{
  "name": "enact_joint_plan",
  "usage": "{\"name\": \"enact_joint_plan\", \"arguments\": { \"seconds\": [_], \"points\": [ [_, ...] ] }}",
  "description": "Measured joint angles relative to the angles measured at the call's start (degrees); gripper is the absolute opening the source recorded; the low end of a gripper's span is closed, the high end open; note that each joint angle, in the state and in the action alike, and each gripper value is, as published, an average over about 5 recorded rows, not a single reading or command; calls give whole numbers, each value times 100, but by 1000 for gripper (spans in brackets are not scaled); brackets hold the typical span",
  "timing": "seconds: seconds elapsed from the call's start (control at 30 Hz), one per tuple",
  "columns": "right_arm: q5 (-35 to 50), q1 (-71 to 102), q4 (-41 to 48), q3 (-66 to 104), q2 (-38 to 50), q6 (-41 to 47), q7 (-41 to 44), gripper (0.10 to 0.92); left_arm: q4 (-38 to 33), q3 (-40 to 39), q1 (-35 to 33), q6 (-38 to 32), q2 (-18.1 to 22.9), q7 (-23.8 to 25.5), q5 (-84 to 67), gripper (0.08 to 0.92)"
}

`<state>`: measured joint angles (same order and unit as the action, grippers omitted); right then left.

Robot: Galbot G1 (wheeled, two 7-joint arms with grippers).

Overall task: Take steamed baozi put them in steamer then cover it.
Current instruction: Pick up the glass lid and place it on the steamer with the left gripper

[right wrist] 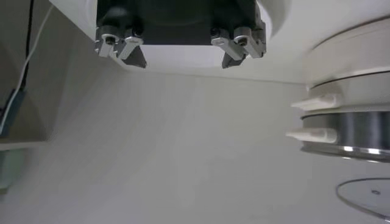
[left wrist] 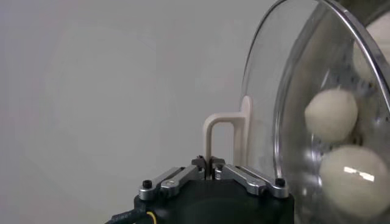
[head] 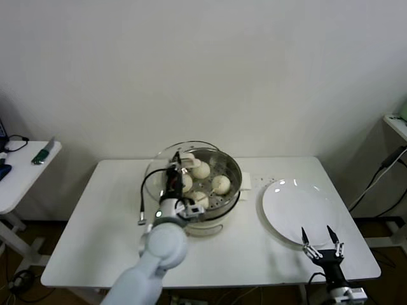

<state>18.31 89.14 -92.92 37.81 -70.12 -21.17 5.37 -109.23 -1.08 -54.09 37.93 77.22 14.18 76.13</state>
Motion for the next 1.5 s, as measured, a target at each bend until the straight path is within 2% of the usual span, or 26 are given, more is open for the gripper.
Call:
{"name": "enact_joint_plan", "arguments": {
  "seconds": [0.23,0.53,1.5],
  "points": [
    [-11,-16,16,11,-38,-16,0,823,420,-211,161,-36,510,6,366,135],
    [-20,-25,11,38,-53,-25,0,823,880,-312,242,-90,842,-83,628,135],
    [-30,27,-18,79,-79,-158,-2,823,1347,-255,139,-285,862,-346,1105,135]
  ]
}}
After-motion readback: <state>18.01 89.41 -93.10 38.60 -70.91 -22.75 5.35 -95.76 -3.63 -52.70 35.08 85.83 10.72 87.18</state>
